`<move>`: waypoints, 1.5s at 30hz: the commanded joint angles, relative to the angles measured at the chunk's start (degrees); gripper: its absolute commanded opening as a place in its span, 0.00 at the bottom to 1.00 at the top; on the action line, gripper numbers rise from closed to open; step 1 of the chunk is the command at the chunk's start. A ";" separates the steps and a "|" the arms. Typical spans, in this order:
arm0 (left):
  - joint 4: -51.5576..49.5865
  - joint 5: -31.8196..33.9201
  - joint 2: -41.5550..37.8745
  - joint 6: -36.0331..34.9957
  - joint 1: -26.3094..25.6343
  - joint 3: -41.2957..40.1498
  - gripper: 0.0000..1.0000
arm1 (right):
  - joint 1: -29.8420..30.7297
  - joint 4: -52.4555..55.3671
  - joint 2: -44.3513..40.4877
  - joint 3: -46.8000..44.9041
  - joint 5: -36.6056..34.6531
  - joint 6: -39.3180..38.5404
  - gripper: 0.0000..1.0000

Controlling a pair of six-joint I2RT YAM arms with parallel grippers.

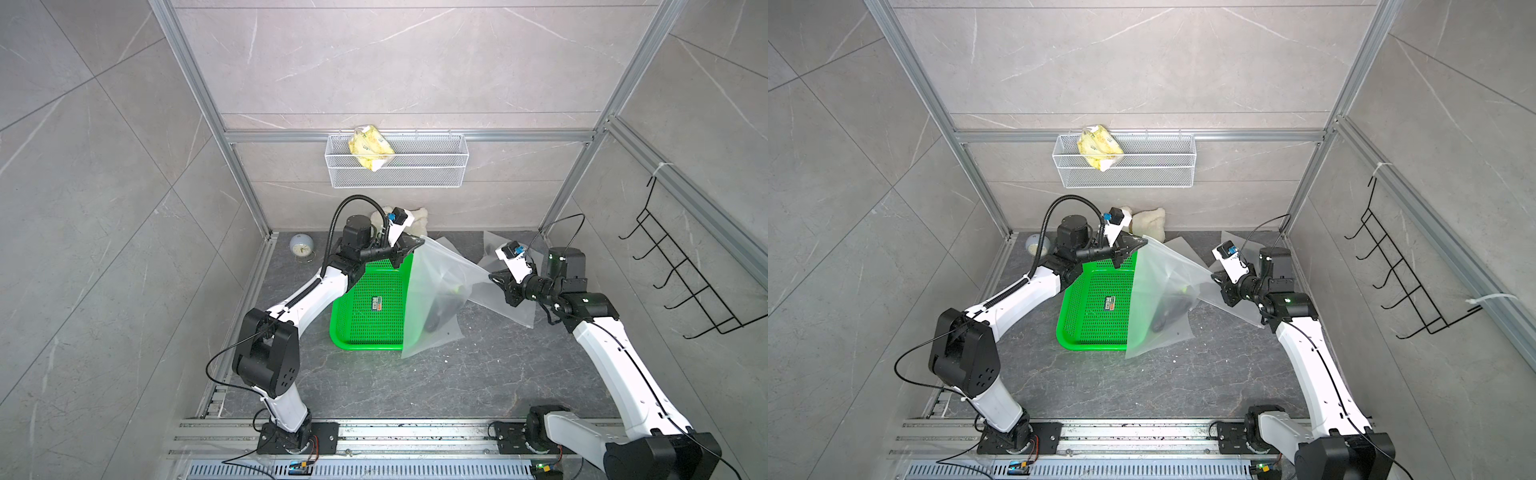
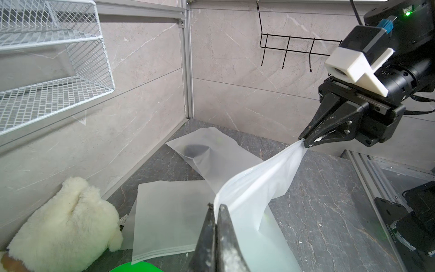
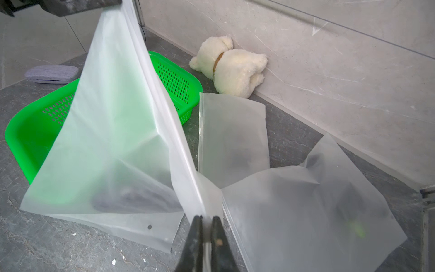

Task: Place the eggplant in a zip-top bag and seal the zipper
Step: Zip the zipper on the zipper food storage bag, then place the zipper food storage bag at the center of the board.

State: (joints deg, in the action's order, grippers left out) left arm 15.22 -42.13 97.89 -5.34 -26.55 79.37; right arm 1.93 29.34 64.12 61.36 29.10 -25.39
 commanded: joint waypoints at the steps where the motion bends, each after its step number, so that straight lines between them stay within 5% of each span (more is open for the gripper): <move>1: 7.16 9.20 -0.59 1.65 6.13 0.52 0.00 | -2.98 8.75 -1.08 -1.59 -9.06 1.40 0.00; 12: 6.22 9.36 -0.86 1.85 6.42 0.65 0.00 | -3.68 8.80 -0.96 -0.96 -8.02 1.98 0.00; 21: 3.45 -4.11 0.63 -0.56 3.83 2.86 0.00 | -3.67 9.61 0.72 4.40 -1.41 3.75 0.02; 30: 1.91 -5.67 2.76 -0.06 -0.95 6.11 0.00 | -3.68 7.87 -1.24 8.03 1.25 6.18 0.33; 34: 1.40 -8.32 5.32 0.54 -3.24 9.42 0.00 | -3.63 7.79 -1.87 9.15 -0.32 7.18 0.49; 45: -3.80 -9.08 8.70 0.22 -13.14 15.96 0.00 | -3.69 2.92 -6.64 8.15 -16.63 9.21 0.51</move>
State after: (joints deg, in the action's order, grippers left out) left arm 11.60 -50.09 107.15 -5.30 -37.87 93.03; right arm -1.65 34.96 59.11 69.71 19.11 -18.33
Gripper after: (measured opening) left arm 0.044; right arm 0.509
